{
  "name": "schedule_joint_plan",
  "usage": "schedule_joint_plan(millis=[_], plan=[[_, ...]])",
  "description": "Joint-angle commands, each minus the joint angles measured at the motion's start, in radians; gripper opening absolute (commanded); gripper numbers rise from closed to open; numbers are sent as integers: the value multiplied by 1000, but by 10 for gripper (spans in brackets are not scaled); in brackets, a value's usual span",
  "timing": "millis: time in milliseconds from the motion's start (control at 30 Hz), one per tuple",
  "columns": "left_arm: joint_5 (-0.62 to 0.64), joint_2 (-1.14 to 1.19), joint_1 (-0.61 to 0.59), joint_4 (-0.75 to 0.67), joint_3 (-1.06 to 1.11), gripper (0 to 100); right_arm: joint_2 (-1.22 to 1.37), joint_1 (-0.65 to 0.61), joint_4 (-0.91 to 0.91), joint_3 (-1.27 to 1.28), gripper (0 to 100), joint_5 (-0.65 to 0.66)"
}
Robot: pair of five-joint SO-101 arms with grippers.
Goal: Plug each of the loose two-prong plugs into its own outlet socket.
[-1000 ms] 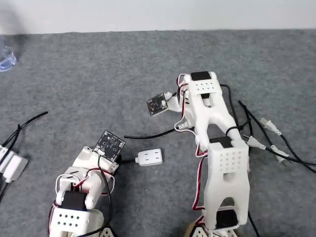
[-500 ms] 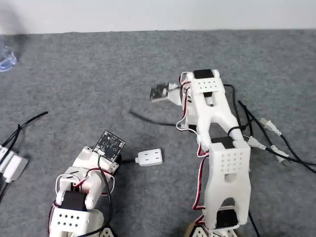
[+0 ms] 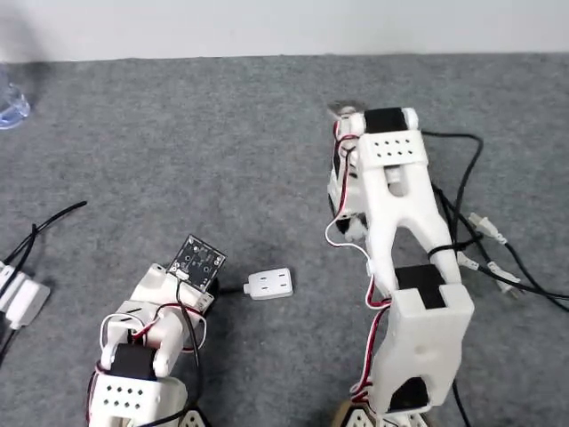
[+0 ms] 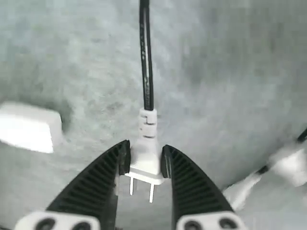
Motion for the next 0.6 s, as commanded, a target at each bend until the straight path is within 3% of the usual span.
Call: schedule_joint_plan(millis=[0, 267, 467, 567], plan=[[-11, -9, 5, -28, -4, 196, -33, 12, 42, 41, 9, -175], [-11, -9, 5, -28, -4, 196, 21, 31, 41, 130, 9, -195], [-12, -9, 6, -28, -4, 196, 19, 102, 42, 189, 7, -554], [-12, -9, 6, -28, -4, 196, 24, 73, 42, 203, 7, -585]])
